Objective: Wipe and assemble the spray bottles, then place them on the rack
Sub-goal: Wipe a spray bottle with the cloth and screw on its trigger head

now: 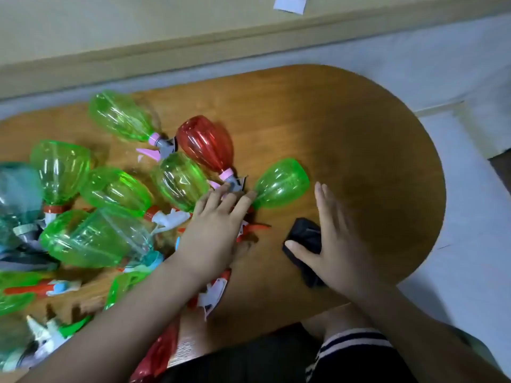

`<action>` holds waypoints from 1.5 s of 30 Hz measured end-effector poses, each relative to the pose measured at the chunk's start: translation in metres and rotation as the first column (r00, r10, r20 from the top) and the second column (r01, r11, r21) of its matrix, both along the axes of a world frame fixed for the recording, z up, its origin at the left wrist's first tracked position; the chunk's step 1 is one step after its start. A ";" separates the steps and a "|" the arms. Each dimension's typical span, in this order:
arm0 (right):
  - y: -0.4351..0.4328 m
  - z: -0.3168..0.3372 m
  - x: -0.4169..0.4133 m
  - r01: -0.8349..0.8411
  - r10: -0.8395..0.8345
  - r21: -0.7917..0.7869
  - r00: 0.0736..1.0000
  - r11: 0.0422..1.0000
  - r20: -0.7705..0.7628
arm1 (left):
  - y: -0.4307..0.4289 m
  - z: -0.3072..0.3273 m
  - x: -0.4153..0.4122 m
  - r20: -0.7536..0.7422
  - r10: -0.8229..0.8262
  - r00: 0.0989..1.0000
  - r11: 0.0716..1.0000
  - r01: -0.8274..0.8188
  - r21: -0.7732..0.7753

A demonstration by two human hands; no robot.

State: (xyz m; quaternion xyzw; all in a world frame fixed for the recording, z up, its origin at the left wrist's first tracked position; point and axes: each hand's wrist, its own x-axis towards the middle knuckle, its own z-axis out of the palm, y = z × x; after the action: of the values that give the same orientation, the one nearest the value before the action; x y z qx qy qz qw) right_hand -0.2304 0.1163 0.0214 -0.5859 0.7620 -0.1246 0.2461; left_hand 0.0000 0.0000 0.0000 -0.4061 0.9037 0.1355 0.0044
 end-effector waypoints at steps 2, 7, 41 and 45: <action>0.007 -0.011 -0.001 0.002 0.000 -0.061 0.999 0.998 0.041 | 0.001 -0.004 0.000 -0.028 -0.033 0.999 0.998 0.031 -0.060; 0.029 -0.038 -0.005 -0.062 0.067 -0.159 0.997 0.985 0.028 | 0.006 -0.013 -0.001 0.046 -0.083 0.996 0.958 0.092 -0.270; 0.072 -0.108 -0.003 -0.004 -0.080 -0.512 0.987 0.859 -0.141 | 0.016 0.028 -0.051 -0.181 0.083 0.980 0.990 -0.102 -0.098; 0.070 -0.103 -0.003 0.000 -0.067 -0.551 0.993 0.835 -0.101 | 0.005 0.027 -0.058 -0.011 0.097 0.995 0.995 -0.097 -0.006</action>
State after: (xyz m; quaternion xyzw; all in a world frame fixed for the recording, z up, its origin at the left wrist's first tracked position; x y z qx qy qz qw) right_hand -0.2339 0.1859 -0.0818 -0.6246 0.7174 -0.3080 0.0205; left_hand -0.0577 0.0046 0.0273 -0.4488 0.8833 0.1350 -0.0083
